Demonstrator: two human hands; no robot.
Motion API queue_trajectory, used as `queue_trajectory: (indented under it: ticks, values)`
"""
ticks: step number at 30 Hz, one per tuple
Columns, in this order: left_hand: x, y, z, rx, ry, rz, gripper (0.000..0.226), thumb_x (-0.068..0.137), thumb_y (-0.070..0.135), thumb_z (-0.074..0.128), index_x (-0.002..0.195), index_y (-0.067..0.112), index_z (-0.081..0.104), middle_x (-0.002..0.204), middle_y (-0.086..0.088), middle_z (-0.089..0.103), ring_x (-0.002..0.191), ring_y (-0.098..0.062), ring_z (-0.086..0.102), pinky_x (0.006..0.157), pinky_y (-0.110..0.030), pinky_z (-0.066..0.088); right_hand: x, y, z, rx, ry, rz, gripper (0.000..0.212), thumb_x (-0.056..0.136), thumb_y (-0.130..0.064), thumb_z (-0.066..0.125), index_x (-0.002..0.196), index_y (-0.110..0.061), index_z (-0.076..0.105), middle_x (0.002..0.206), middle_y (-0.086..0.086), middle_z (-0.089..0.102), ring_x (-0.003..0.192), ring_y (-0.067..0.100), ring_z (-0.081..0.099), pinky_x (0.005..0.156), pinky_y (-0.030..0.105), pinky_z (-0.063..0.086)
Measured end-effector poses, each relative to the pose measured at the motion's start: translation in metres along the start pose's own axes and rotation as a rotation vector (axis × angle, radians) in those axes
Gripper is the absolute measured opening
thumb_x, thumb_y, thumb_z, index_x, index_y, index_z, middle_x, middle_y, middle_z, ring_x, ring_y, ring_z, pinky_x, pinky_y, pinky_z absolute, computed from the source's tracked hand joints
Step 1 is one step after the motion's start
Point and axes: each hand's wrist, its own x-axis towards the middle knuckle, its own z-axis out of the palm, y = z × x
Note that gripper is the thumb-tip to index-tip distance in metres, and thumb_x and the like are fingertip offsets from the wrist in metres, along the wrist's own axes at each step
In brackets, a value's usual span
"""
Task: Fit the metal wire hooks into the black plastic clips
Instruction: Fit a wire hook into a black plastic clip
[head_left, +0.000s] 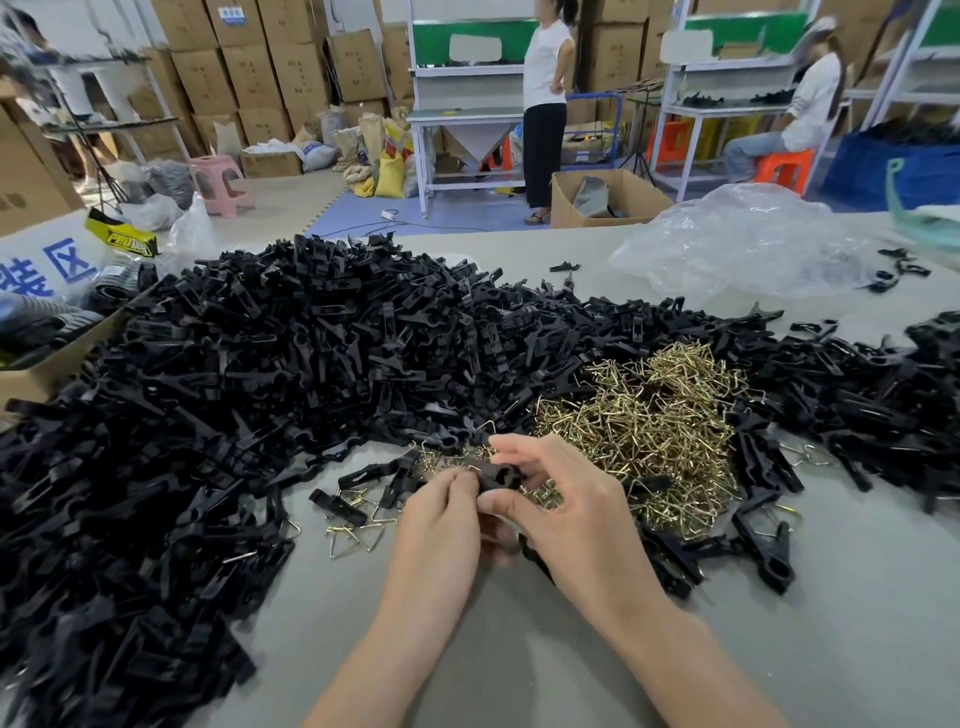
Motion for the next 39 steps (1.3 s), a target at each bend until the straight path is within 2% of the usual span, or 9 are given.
queue_trajectory:
  ticks: [3,6,8,12,20,25,28,34,39]
  values:
    - [-0.0017,0.01,0.0016,-0.314,-0.119,-0.233,0.041,0.103,0.037,0.042,0.1,0.001,0.062,0.071,-0.016,0.057,0.051,-0.023,0.056,0.037,-0.027,0.041,0.0009,-0.0013,-0.0011,0.055,0.012,0.011,0.035,0.077,-0.041,0.082,0.11,-0.041,0.071,0.107,-0.026,0.064,0.095,-0.001,0.061,0.078,0.015,0.049]
    - [-0.0031,0.0117,-0.0002,-0.292,-0.32,-0.268,0.076,0.094,0.071,0.036,0.109,0.002,0.063,0.073,-0.016,0.05,0.049,-0.022,0.05,0.038,-0.025,0.043,0.0016,-0.0032,0.0016,-0.002,0.015,-0.061,0.037,0.08,-0.058,0.069,0.112,-0.039,0.072,0.108,-0.028,0.064,0.106,0.004,0.057,0.093,0.015,0.043]
    - [-0.0038,0.0119,-0.0005,-0.294,-0.421,-0.254,0.08,0.09,0.076,0.037,0.103,0.004,0.07,0.07,-0.014,0.054,0.05,-0.021,0.052,0.043,-0.028,0.045,0.0014,-0.0037,0.0045,-0.034,-0.015,-0.101,0.036,0.087,-0.059,0.061,0.112,-0.036,0.074,0.115,-0.028,0.064,0.118,0.007,0.052,0.099,0.012,0.037]
    - [-0.0028,0.0136,-0.0019,-0.36,-0.522,-0.252,0.066,0.095,0.068,0.036,0.102,0.017,0.078,0.084,-0.013,0.062,0.065,-0.02,0.059,0.051,-0.031,0.047,0.0009,-0.0018,0.0057,-0.046,-0.14,-0.115,0.029,0.096,-0.054,0.055,0.108,-0.036,0.073,0.125,-0.028,0.058,0.128,0.008,0.046,0.104,0.013,0.033]
    - [0.0002,0.0106,-0.0038,-0.517,-0.432,-0.336,0.042,0.097,0.046,0.051,0.099,0.016,0.08,0.1,-0.01,0.074,0.089,-0.02,0.073,0.08,-0.032,0.06,0.0004,-0.0034,0.0014,-0.139,-0.216,-0.121,0.026,0.094,-0.049,0.057,0.105,-0.031,0.073,0.124,-0.021,0.053,0.121,0.003,0.046,0.099,0.011,0.034]
    - [0.003,0.0104,-0.001,-0.523,-0.308,-0.302,0.035,0.098,0.036,0.054,0.09,0.015,0.081,0.097,-0.01,0.074,0.084,-0.019,0.072,0.07,-0.028,0.06,-0.0011,-0.0033,0.0027,-0.076,-0.254,-0.083,0.019,0.096,-0.041,0.062,0.108,-0.03,0.072,0.12,-0.019,0.052,0.116,0.009,0.051,0.092,0.029,0.049]
    - [0.002,0.0101,0.003,-0.492,-0.27,-0.285,0.036,0.099,0.034,0.05,0.088,0.015,0.079,0.098,-0.011,0.073,0.088,-0.02,0.071,0.074,-0.03,0.06,-0.0006,-0.0032,0.0039,-0.078,-0.206,-0.111,0.026,0.093,-0.047,0.058,0.105,-0.029,0.073,0.114,-0.018,0.056,0.112,0.008,0.053,0.094,0.027,0.045]
    - [0.0014,0.0069,0.0047,-0.481,-0.234,-0.276,0.034,0.1,0.034,0.05,0.107,0.008,0.07,0.102,-0.014,0.072,0.092,-0.021,0.072,0.075,-0.032,0.06,-0.0002,-0.0018,0.0044,-0.089,-0.215,-0.121,0.024,0.094,-0.048,0.055,0.105,-0.033,0.07,0.117,-0.023,0.055,0.114,0.006,0.052,0.095,0.025,0.043]
    - [0.0022,0.0071,0.0015,-0.486,-0.253,-0.294,0.052,0.102,0.045,0.045,0.123,0.001,0.064,0.121,-0.022,0.069,0.108,-0.026,0.07,0.096,-0.038,0.054,0.0,-0.0034,0.0038,-0.161,-0.191,-0.178,0.028,0.099,-0.047,0.051,0.112,-0.03,0.069,0.122,-0.018,0.056,0.115,0.008,0.055,0.094,0.028,0.047]
